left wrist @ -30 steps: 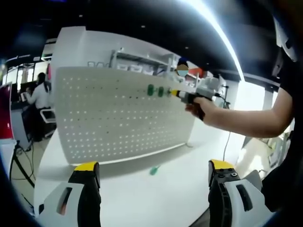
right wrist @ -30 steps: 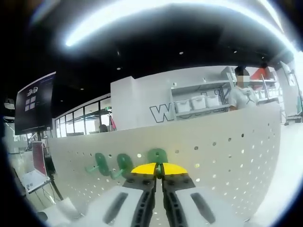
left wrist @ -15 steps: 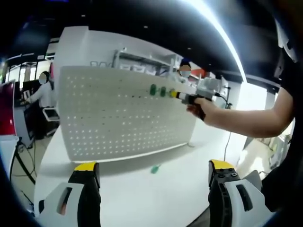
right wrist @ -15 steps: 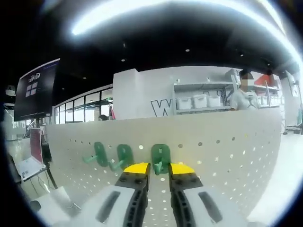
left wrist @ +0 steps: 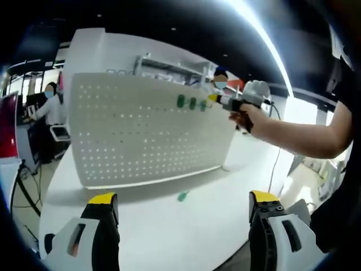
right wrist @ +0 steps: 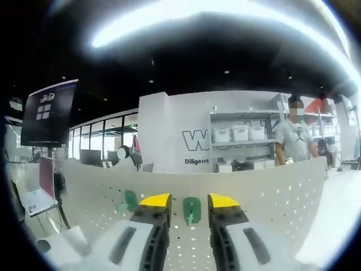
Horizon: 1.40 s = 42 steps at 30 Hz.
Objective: Insert the hook assembly into the mounting plate slot until the hook locks in place.
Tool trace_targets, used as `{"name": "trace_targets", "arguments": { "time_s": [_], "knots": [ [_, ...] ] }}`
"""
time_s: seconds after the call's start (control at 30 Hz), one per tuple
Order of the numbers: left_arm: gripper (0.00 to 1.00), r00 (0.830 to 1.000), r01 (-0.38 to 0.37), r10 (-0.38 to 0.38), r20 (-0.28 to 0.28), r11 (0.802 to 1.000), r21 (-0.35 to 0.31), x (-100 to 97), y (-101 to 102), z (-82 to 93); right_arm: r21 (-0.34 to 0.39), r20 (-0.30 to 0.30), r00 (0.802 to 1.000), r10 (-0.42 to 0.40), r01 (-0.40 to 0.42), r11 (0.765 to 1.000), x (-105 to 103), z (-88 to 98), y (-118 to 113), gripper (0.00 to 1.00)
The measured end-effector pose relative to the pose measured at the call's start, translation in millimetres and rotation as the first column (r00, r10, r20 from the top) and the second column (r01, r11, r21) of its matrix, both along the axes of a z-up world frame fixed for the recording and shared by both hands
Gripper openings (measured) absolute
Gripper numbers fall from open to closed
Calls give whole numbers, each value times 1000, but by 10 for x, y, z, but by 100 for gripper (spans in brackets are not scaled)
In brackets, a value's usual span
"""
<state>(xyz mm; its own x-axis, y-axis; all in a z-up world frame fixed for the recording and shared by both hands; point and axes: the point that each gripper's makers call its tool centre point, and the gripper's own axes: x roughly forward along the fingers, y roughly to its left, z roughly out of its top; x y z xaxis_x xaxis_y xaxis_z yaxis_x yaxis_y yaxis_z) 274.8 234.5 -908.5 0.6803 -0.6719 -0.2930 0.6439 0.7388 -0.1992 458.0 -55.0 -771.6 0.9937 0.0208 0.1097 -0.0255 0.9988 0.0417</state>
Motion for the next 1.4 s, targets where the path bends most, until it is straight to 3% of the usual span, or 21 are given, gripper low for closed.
{"name": "trace_targets", "arguments": {
  "time_s": [0.1,0.37,0.5,0.83,0.93,1.17,1.2,1.27,1.4],
  "knots": [
    [98,1000,7,-7,4,1000,-12,-33,-17,-17,-30,-25,1000,5,-6,1000,-113,-61,18,23],
    [99,999,9,-8,-33,1000,19,-185,34,-147,-22,-75,997,24,-26,999,-458,-287,103,25],
    [98,999,16,-15,-46,999,31,-238,81,-175,-28,-162,986,29,-34,999,-601,-542,114,27],
    [99,997,9,-5,-74,998,56,-311,197,-224,-2,-245,967,63,-65,998,-1019,-948,217,30],
    [100,998,-9,13,-65,998,59,-319,257,-203,-36,-301,951,75,-89,995,-1134,-1142,246,30],
    [99,995,1,5,-97,998,60,-359,349,-230,0,-420,901,112,-124,992,-1548,-1610,389,34],
    [99,995,2,4,-100,998,60,-357,357,-229,-3,-438,892,115,-129,992,-1609,-1666,414,34],
    [99,994,3,3,-108,998,62,-345,375,-230,-17,-508,854,110,-137,990,-1768,-1850,448,34],
    [99,993,17,-9,-119,998,68,-325,393,-210,-12,-559,820,121,-154,988,-2008,-2066,539,34]
  ]
}}
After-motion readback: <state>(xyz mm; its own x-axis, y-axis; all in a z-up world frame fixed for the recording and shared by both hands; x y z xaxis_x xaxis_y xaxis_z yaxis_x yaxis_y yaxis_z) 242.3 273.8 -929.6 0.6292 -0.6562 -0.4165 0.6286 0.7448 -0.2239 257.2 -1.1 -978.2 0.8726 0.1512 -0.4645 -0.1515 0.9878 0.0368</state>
